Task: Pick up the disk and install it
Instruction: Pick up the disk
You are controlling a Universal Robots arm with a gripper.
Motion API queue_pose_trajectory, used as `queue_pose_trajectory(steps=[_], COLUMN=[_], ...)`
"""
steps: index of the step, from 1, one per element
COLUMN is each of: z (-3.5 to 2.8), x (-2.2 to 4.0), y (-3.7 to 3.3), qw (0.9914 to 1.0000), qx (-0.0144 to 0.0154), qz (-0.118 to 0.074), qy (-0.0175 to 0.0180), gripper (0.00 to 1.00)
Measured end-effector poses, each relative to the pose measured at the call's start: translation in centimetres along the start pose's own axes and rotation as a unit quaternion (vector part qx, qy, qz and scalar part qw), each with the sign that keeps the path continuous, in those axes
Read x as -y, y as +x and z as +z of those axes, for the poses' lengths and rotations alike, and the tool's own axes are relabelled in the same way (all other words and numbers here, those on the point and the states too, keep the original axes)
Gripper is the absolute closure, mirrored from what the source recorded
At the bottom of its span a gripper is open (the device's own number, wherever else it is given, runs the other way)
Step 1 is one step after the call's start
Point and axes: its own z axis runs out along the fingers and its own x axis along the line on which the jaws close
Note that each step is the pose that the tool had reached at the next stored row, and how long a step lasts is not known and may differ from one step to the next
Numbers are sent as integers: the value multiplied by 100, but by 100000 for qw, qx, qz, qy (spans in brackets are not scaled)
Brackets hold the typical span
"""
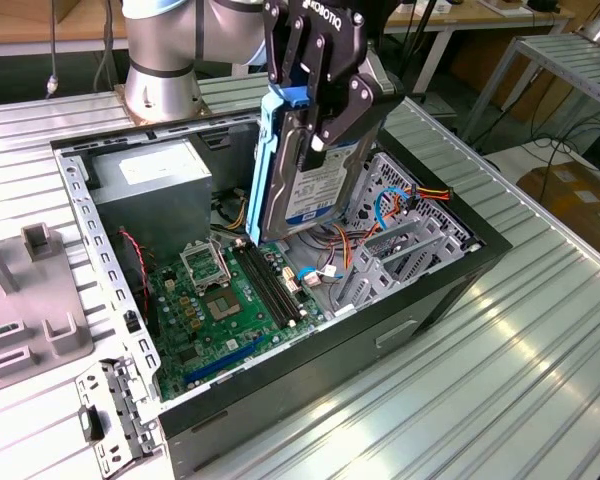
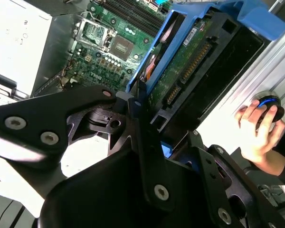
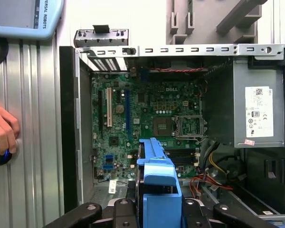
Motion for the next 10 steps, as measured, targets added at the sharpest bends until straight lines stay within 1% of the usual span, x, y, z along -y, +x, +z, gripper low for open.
queue_pose_trajectory(steps=[6,10], z=[1,2], x=[4,5], y=[113,163], qw=[100000,100000], qx=[-1,2], qz=[-1,-1], qy=[-3,-2], gripper=[64,64])
